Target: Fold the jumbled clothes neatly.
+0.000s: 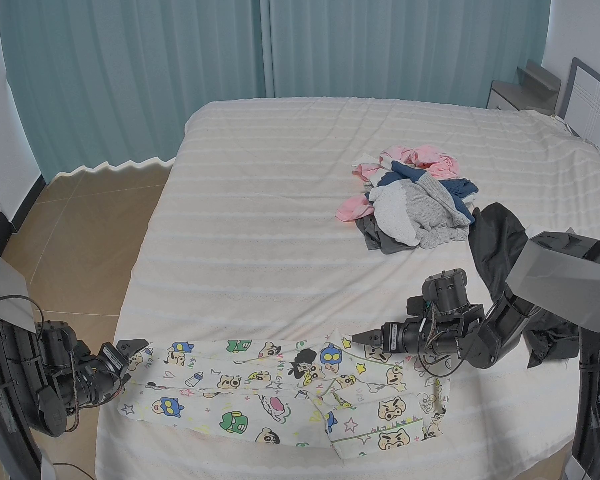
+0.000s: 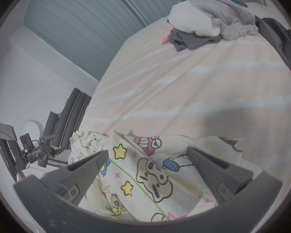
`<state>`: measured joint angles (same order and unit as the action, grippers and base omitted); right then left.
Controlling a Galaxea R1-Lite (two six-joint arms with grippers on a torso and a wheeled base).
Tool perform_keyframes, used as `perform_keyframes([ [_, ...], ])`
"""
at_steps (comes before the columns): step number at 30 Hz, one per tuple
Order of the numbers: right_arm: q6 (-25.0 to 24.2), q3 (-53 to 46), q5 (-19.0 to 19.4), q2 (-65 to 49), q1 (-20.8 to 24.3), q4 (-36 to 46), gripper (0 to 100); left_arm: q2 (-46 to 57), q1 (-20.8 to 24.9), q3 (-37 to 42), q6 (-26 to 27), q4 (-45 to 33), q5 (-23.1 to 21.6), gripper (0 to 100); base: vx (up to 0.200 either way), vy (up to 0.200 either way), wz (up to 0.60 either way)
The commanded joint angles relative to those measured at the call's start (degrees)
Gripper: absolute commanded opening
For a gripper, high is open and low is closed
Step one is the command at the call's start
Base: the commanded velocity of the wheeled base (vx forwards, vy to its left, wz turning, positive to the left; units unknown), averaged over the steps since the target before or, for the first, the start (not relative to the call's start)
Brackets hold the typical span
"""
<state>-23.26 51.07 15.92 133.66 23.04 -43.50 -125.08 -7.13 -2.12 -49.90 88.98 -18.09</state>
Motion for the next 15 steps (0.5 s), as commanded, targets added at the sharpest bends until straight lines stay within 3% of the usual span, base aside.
perform_keyframes([
  [1,0.1,0.2,-0.1,0.1,-0.5,1.0,100,-0.1,-0.1,0.0,0.0,1.0,0.0,100,0.0,0.0,0.0],
  [15,0.1,0.7,-1.0,-11.4,-0.7,9.4,100,-0.1,-0.1,0.0,0.0,1.0,0.0,100,0.0,0.0,0.0],
])
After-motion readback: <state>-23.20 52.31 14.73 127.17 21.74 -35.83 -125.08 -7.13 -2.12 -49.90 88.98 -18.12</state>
